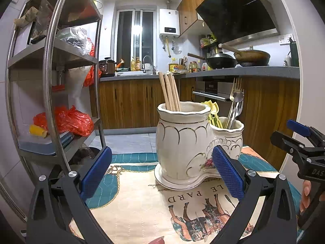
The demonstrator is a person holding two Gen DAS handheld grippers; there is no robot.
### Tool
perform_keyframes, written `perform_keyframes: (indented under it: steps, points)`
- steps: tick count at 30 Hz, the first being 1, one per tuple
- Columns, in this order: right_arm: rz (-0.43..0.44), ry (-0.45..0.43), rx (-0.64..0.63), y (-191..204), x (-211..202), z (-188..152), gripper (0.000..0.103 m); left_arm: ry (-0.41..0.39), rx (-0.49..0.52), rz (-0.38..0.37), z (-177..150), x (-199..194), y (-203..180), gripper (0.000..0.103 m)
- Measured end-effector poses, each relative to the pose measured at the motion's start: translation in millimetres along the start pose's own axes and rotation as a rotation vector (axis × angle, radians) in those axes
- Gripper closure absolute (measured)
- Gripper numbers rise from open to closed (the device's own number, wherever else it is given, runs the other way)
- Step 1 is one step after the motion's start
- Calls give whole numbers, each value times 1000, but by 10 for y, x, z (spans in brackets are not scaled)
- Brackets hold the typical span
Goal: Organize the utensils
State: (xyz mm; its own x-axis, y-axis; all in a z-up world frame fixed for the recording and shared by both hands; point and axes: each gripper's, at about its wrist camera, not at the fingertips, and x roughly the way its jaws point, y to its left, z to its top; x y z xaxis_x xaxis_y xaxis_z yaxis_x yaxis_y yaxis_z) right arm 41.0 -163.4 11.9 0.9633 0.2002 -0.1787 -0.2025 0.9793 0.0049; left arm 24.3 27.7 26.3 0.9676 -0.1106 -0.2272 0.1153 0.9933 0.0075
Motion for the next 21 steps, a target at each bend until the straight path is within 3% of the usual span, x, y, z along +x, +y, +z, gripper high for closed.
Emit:
perform_keyframes:
  steps: [21]
  points:
    - [2,0,0,-6,-2,8,5,6,-2,2,5,8,2,5]
